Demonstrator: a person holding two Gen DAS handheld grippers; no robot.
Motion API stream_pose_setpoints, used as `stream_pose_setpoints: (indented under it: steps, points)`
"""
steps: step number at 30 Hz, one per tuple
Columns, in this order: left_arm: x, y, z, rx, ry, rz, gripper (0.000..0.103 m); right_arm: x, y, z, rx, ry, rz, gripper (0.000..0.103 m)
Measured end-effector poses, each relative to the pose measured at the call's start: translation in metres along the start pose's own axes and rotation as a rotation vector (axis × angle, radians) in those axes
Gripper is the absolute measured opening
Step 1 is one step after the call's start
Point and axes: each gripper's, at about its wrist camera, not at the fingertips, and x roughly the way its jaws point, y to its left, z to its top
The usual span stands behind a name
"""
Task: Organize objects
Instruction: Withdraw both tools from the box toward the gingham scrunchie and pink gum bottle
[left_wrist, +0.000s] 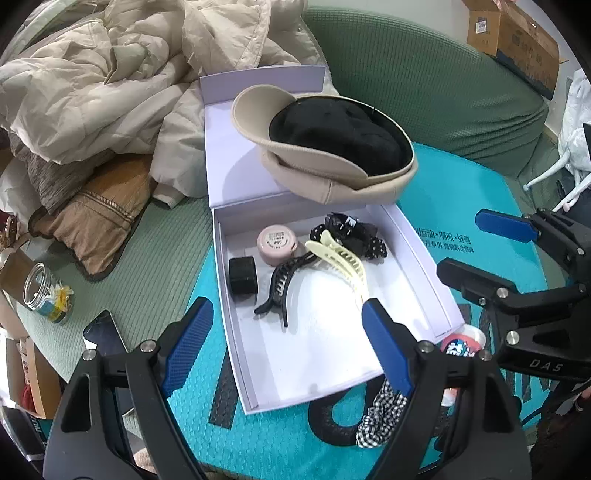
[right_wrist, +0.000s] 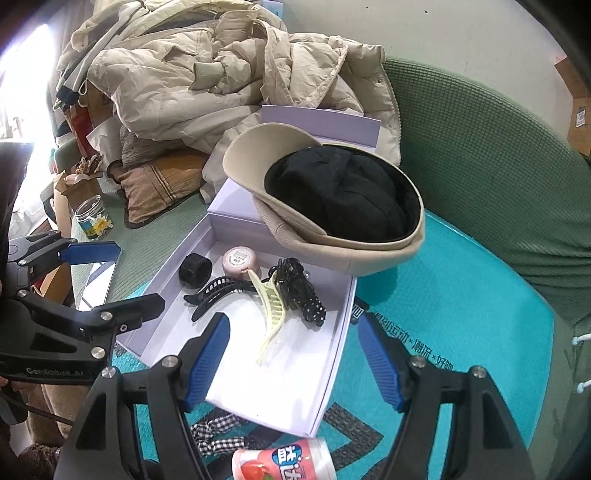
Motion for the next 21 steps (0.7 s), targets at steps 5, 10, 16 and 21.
stream_pose_setpoints:
  steps: [5, 10, 16, 21]
  points:
    - [-0.006, -0.006, -0.009, 0.009, 0.005, 0.002, 0.082, -0.006, 0.003, -0.008, -0.002, 0.008, -0.001, 0.073]
    - [-0.010, -0.010, -0.020, 0.010, 0.017, -0.002, 0.082, -0.012, 0.008, -0.019, -0.007, 0.024, 0.003, 0.073]
    - [-0.015, -0.014, -0.032, 0.010, 0.021, -0.003, 0.082, -0.019, 0.008, -0.031, 0.000, 0.038, -0.005, 0.073]
    - [-0.020, -0.017, -0.041, 0.013, 0.023, 0.001, 0.082, -0.026, 0.008, -0.040, -0.003, 0.041, -0.006, 0.073]
